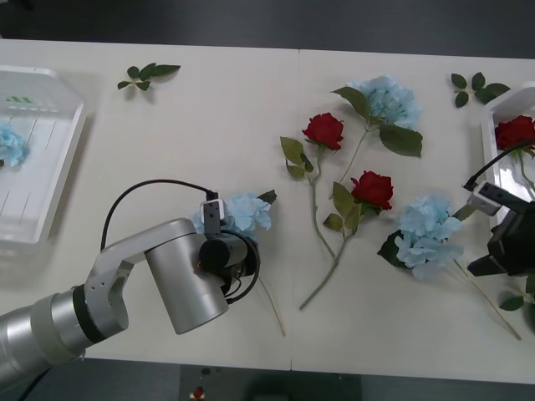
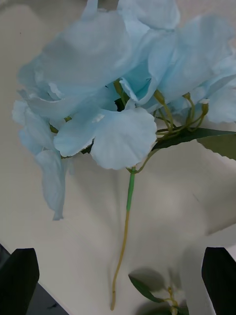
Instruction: Put the red flowers into the right box and the blue flowers into the left box
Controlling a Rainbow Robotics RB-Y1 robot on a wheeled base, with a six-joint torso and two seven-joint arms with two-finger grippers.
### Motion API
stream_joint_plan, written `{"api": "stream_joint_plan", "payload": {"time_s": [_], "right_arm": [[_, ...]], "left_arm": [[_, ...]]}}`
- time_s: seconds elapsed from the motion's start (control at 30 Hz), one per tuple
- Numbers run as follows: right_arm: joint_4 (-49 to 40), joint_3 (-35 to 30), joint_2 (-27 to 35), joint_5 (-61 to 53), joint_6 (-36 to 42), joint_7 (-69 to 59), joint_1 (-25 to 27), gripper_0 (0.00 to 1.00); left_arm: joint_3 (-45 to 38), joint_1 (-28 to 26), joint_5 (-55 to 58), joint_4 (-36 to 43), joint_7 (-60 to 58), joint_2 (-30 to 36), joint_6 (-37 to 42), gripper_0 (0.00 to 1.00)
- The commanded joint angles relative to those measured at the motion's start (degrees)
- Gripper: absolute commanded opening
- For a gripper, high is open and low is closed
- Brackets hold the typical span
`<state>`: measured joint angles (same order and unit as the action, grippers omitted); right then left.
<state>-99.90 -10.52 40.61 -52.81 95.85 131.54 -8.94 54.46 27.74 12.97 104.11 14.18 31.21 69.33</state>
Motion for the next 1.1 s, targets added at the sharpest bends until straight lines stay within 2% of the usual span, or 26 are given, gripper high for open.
{"api": "stream_joint_plan", "payload": {"time_s": [0.03,0.33,0.47,0.57,0.77,0.97,1.1], "right_arm": [[2.08,1.82,0.0,0.26,-3.03,2.93,-0.29,0.96],[8.32,5.77,-0.09,1.31,-9.54,5.04,-0.29,0.96],[10.6,6.65,-0.09,1.75,-11.38,5.92,-0.38,0.96],[11.04,6.92,-0.09,2.19,-11.47,6.27,-0.29,0.97],[11.66,7.53,-0.18,2.63,-11.82,6.71,-0.29,0.96],[13.15,8.41,-0.62,2.63,-13.32,6.98,-0.29,0.96],[13.77,8.59,-1.15,2.89,-13.93,7.5,-0.29,0.96]], "left_arm": [[0.3,2.05,-0.84,0.13,-0.99,-0.01,0.37,0.0],[0.21,2.05,-2.42,0.4,-0.91,0.34,1.25,0.0],[-0.93,1.96,-3.47,3.3,-0.29,2.19,1.95,0.0],[-3.92,1.96,-0.66,7.87,1.47,3.6,5.29,0.0],[-12.71,1.96,10.06,18.5,8.85,6.93,17.33,0.0],[-17.46,1.96,15.42,22.46,14.39,9.13,24.72,0.0],[-19.65,1.88,17.01,22.54,17.46,10.19,25.95,0.0]]}}
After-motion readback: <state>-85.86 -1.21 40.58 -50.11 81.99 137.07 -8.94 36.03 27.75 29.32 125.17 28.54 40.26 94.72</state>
